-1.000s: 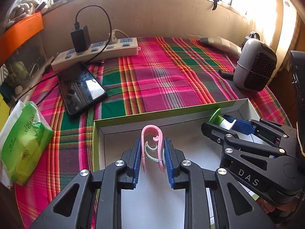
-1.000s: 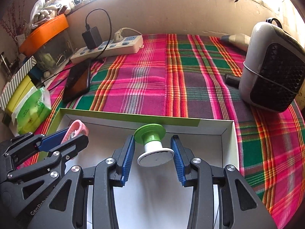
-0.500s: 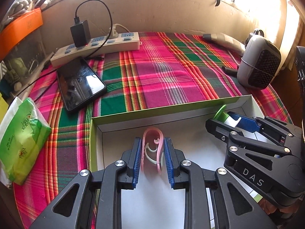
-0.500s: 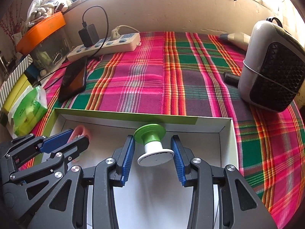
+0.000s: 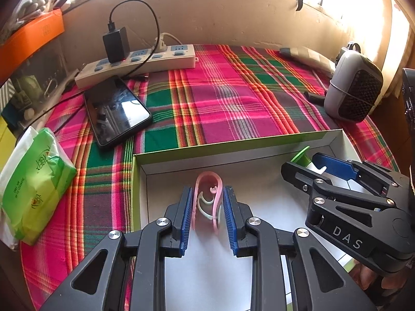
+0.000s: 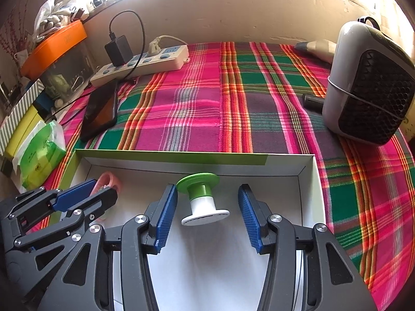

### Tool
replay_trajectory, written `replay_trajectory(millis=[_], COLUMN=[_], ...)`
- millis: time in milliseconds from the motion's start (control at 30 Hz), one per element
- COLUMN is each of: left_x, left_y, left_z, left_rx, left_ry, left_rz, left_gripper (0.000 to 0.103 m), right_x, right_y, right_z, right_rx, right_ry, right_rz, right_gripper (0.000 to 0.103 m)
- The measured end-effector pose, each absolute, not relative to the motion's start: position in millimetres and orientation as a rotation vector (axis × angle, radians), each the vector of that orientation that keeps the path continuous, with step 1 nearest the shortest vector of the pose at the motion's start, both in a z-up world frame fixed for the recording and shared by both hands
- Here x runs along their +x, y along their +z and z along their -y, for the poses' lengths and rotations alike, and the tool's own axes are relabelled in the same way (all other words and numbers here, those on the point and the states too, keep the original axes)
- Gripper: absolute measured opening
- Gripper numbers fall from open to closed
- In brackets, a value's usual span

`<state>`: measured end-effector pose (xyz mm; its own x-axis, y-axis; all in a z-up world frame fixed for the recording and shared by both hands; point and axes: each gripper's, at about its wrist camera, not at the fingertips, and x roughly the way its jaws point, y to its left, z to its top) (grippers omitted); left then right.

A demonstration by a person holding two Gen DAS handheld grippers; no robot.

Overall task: Organize objects
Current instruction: 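Lower and release the clip into the box with the left tool while the right tool releases the spool, then withdraw both tools from the box back toward the remaining objects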

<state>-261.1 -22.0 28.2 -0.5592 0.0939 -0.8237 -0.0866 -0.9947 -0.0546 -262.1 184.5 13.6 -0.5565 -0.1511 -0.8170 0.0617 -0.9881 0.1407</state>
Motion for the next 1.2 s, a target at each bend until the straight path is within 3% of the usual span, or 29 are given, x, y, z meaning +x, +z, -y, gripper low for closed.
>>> replay_trajectory(millis=[1200], left_x=[-150], left_y=[62], left_z=[22], left_rx=[-1.273], left_ry=[2.78], left_rz=[0.024], left_gripper=[0.026], right_x=[-159], right_y=[49], right_z=[-180], right_rx=[1.23], right_ry=[-2.765], right_rz=[0.131], right_gripper=[0.054])
